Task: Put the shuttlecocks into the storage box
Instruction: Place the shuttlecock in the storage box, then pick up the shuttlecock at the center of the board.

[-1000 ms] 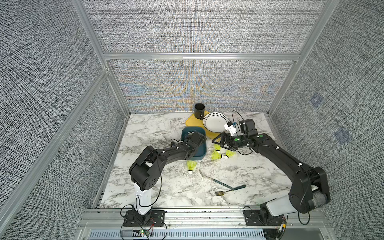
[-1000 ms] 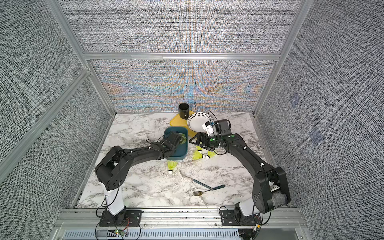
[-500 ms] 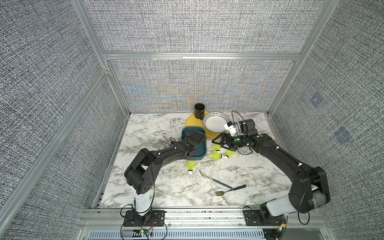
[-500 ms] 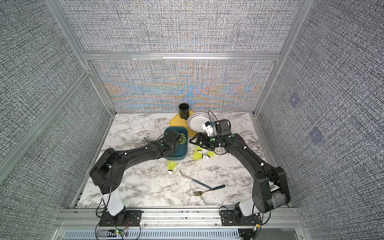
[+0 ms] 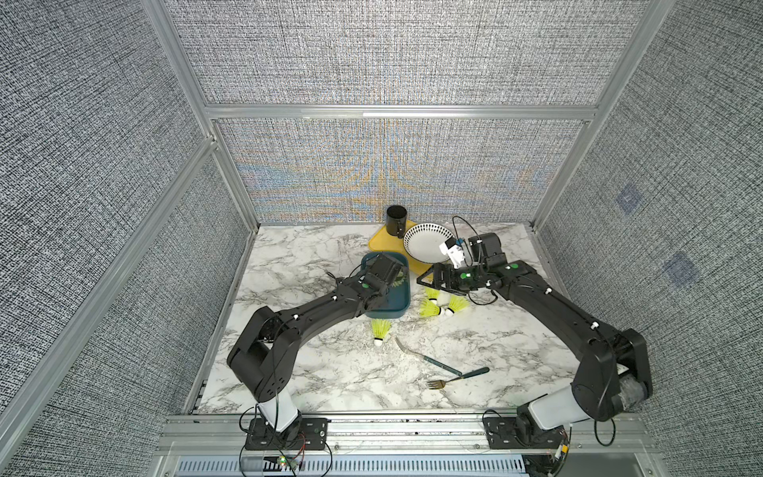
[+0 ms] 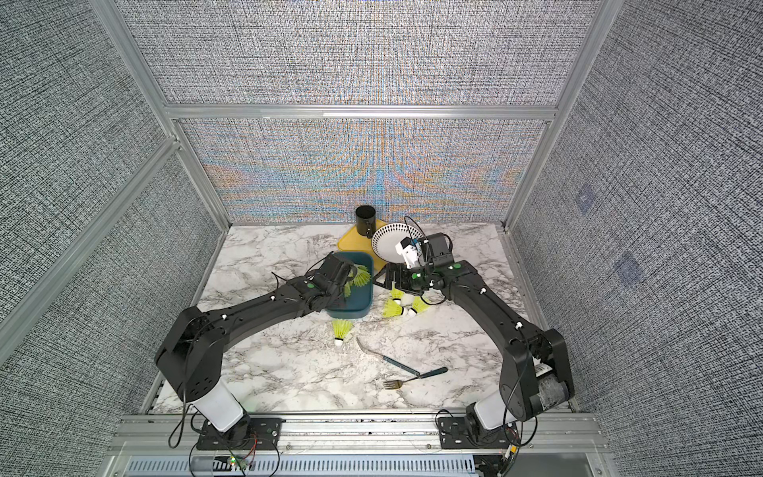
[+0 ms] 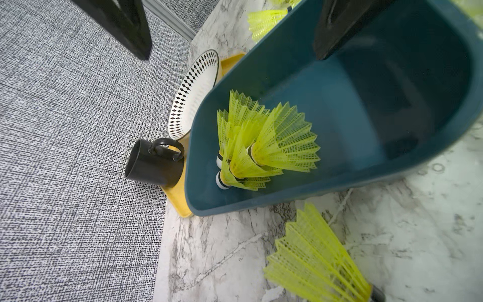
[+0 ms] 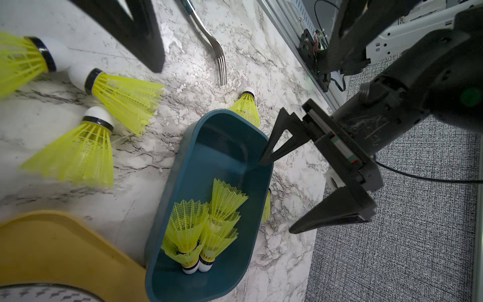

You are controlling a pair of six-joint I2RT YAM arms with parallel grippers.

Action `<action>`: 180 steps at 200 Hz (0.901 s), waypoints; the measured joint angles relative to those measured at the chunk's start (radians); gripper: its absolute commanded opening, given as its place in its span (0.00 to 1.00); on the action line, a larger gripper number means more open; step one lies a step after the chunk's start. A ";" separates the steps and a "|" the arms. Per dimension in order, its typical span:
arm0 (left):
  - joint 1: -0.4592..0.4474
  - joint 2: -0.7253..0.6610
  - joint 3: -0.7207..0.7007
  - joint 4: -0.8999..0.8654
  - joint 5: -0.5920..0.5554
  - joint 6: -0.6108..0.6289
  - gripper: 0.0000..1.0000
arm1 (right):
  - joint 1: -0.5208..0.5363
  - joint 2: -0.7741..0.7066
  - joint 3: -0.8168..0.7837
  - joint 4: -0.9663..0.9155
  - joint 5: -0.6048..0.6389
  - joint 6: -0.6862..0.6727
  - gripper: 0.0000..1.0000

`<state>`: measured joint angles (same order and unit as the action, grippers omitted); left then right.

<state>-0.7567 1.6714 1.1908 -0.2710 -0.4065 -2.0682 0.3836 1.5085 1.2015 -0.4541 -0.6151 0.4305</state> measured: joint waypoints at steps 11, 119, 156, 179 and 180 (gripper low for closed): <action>0.000 -0.028 -0.005 -0.014 0.012 0.032 1.00 | 0.016 0.006 0.006 -0.010 0.009 -0.011 0.99; 0.026 -0.301 -0.072 -0.245 0.210 0.642 1.00 | 0.155 0.092 0.073 -0.037 0.040 -0.108 0.95; 0.026 -0.400 -0.126 -0.315 0.283 0.835 1.00 | 0.210 0.134 0.100 -0.048 0.041 -0.141 0.92; 0.026 -0.479 -0.180 -0.357 0.322 0.924 1.00 | 0.246 0.172 0.129 -0.059 0.048 -0.164 0.89; 0.026 -0.483 -0.183 -0.358 0.323 0.926 1.00 | 0.248 0.175 0.131 -0.060 0.049 -0.166 0.89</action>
<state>-0.7307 1.1885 1.0077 -0.6289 -0.0830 -1.1419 0.6315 1.6833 1.3323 -0.5140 -0.5659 0.2646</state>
